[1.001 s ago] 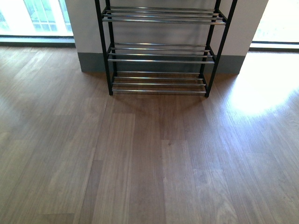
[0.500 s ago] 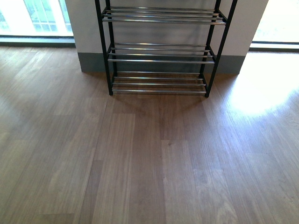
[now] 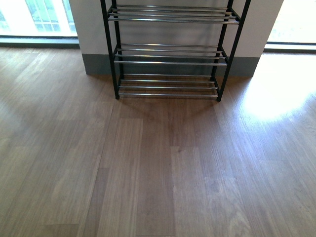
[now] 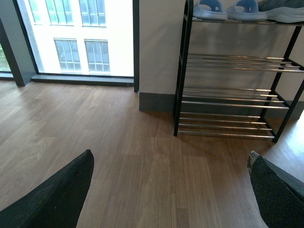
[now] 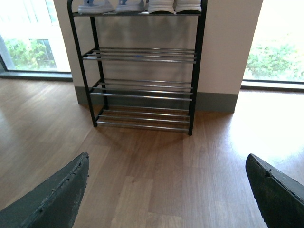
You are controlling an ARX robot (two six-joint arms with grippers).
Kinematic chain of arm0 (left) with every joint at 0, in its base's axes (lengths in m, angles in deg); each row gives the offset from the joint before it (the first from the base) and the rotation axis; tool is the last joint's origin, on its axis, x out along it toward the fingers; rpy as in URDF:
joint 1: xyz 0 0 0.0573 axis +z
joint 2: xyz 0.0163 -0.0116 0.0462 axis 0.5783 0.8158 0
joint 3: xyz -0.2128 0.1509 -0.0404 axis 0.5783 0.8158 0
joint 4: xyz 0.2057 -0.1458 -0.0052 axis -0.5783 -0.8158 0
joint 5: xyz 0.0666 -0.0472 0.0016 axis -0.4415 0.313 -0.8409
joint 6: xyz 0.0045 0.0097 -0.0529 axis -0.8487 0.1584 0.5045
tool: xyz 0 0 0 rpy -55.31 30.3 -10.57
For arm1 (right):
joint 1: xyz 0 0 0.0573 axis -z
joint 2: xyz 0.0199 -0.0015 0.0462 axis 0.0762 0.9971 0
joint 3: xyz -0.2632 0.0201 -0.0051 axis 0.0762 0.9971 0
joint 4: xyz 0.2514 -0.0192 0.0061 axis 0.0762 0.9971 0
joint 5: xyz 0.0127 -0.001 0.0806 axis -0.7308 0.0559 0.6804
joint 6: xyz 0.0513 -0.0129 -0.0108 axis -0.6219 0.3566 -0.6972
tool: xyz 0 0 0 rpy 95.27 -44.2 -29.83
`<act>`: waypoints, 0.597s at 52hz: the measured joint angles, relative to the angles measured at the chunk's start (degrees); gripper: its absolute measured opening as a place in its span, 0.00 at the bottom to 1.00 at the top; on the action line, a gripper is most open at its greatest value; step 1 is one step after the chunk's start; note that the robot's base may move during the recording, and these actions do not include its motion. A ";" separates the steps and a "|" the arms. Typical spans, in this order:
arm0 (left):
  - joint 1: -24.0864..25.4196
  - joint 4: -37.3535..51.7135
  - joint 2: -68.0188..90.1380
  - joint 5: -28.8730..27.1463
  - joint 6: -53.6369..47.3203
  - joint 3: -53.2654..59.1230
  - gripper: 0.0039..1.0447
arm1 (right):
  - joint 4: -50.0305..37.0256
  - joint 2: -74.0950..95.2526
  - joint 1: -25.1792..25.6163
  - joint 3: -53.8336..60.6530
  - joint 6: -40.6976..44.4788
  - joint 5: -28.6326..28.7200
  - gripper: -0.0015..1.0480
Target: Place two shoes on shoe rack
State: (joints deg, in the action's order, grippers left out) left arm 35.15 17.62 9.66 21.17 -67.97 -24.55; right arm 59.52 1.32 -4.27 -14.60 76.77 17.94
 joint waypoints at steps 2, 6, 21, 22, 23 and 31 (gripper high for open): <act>0.00 0.00 0.00 0.02 0.00 0.00 0.91 | 0.00 0.00 0.00 0.00 0.00 0.00 0.91; 0.00 0.00 0.00 0.00 0.00 0.00 0.91 | 0.00 0.00 0.00 0.00 -0.02 0.00 0.91; 0.00 0.00 0.00 0.00 0.00 0.00 0.91 | 0.00 0.00 0.00 0.00 0.00 -0.02 0.91; 0.00 0.00 0.00 0.00 0.00 0.00 0.91 | 0.00 0.00 0.00 0.00 0.00 0.00 0.91; 0.00 0.00 0.00 0.00 0.00 0.00 0.91 | 0.00 0.00 0.00 0.00 -0.02 0.00 0.91; 0.00 0.00 0.00 0.02 0.00 0.00 0.91 | 0.00 0.00 0.00 0.00 0.00 0.00 0.91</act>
State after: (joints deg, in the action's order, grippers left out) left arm 35.15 17.62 9.66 21.19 -67.97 -24.55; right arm 59.52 1.32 -4.27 -14.60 76.77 17.94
